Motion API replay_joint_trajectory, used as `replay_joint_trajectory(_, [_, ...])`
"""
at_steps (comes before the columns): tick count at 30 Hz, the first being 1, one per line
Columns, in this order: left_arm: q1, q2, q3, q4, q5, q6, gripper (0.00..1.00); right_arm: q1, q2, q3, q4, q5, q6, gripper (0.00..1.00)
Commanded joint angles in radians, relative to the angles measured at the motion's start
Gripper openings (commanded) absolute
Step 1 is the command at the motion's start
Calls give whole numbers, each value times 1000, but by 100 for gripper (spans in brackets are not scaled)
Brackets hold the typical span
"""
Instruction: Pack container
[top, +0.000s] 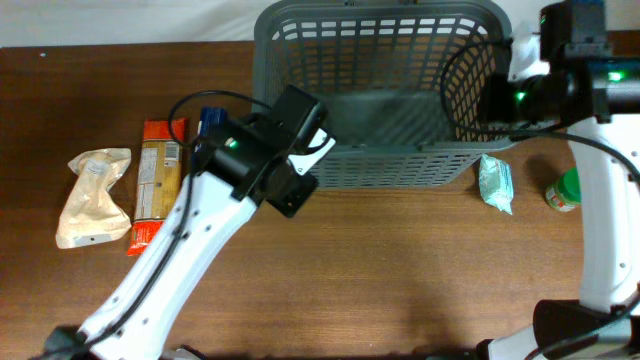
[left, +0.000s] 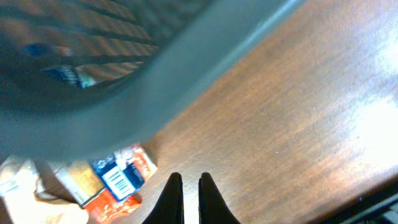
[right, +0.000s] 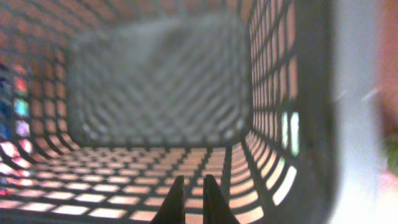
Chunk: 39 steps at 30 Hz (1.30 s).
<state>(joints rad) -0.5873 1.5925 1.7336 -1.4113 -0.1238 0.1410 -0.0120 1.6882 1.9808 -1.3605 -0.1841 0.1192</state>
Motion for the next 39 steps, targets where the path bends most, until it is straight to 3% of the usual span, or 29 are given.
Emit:
replay_joint_trajectory(1, [12, -168, 5, -3, -106, -80, 2, 1, -37, 134, 8, 18, -11, 4])
replay_joint_trajectory(9, [109, -345, 5, -9, -175, -135, 2, -110, -16, 163, 60, 39, -6, 4])
replay_joint_trajectory(16, [188, -392, 4, -49, -177, -142, 2, -208, 72, 163, 64, 34, 32, 4])
replay_joint_trajectory(28, [194, -386, 4, -97, -180, -142, 2, -211, 249, 163, 109, -61, 31, 4])
replay_joint_trajectory(39, [194, -385, 4, -108, -180, -142, 2, -209, 261, 163, 152, -180, 31, 4])
